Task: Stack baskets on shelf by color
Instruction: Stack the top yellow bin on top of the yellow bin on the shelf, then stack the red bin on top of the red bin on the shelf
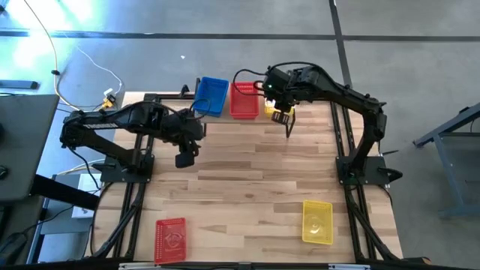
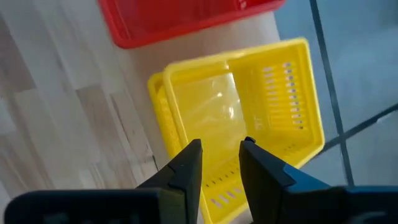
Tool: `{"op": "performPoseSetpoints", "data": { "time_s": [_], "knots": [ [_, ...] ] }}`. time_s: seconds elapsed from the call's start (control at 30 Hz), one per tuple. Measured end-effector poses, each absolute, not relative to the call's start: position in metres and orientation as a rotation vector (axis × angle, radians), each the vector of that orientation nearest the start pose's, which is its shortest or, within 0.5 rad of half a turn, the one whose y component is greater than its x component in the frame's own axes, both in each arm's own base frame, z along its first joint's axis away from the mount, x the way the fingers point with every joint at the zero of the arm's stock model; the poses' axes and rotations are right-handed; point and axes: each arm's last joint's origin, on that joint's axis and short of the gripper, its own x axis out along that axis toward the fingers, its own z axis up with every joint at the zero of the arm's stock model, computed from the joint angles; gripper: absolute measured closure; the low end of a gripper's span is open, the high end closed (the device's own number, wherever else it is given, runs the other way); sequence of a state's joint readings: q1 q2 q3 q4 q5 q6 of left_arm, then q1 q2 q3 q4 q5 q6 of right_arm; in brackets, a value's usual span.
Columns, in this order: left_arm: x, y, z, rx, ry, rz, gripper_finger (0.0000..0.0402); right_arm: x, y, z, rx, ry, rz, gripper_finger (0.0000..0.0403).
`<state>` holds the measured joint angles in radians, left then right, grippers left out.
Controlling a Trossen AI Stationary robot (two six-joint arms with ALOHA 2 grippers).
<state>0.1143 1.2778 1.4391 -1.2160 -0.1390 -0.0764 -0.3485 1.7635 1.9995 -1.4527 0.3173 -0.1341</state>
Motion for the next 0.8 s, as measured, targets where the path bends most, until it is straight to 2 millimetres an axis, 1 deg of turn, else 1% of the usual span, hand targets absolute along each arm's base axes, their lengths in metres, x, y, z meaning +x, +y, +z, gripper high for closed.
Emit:
{"op": "performPoseSetpoints", "data": {
  "time_s": [0.13, 0.27, 0.47, 0.57, 0.63, 0.7, 0.8],
  "knots": [
    [0.222, 0.023, 0.371, -0.039, 1.048, 0.244, 0.0291, 0.310, -0.123, 0.381, -0.080, 1.308, -0.519, 0.0308],
    [0.223, 0.019, 0.371, -0.028, 1.048, 0.234, 0.0291, 0.318, -0.123, 0.370, -0.075, 1.351, -0.496, 0.0308],
    [0.223, 0.018, 0.371, -0.026, 1.047, 0.232, 0.0291, 0.321, -0.119, 0.368, -0.089, 1.362, -0.489, 0.0308],
    [0.223, 0.018, 0.371, -0.034, 1.047, 0.237, 0.0291, 0.320, -0.118, 0.370, -0.121, 1.362, -0.541, 0.0308],
    [0.222, 0.018, 0.370, -0.075, 1.056, 0.247, 0.0291, 0.320, -0.117, 0.375, -0.122, 1.343, -0.555, 0.0308],
    [0.219, 0.015, 0.369, -0.117, 1.089, 0.244, 0.0291, 0.319, -0.114, 0.381, -0.121, 1.324, -0.545, 0.0308],
    [0.215, 0.006, 0.367, -0.131, 1.135, 0.235, 0.0291, 0.320, -0.107, 0.389, -0.120, 1.292, -0.514, 0.0308]
  ]
}}
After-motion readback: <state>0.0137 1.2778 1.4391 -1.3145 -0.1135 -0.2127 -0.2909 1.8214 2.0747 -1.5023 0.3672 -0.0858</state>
